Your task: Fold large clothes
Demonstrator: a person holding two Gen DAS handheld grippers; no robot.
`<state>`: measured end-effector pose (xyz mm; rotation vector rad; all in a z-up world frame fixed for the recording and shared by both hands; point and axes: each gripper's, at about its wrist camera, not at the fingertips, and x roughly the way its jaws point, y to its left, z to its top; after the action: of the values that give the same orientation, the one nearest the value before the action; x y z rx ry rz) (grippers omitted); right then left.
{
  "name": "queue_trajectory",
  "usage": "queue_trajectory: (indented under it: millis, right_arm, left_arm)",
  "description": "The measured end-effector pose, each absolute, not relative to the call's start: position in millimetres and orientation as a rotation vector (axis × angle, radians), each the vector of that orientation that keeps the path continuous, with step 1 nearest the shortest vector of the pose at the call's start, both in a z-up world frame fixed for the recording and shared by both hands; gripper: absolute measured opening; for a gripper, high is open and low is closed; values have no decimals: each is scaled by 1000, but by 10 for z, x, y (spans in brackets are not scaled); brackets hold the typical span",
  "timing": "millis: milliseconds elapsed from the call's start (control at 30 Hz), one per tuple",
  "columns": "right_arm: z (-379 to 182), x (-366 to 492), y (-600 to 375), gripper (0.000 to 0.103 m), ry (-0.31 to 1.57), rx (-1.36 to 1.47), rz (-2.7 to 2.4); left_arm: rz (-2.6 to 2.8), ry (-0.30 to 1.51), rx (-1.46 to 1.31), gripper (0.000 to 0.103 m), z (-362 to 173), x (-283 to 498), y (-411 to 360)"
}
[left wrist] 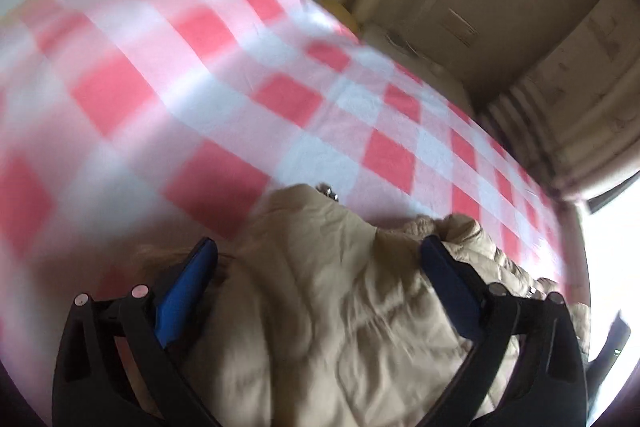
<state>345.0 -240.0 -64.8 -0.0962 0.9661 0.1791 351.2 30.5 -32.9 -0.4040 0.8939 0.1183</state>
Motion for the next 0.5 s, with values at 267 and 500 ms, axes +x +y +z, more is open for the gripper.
queue_trajectory:
  millis: [267, 500]
  right_arm:
    - [-641, 3450, -2407, 99, 963, -89, 183]
    - [-614, 3432, -2370, 99, 967, -113, 158]
  left_arm:
    - [-51, 802, 37, 101, -170, 3404, -1039]
    - [-21, 949, 19, 101, -624, 3726, -1014]
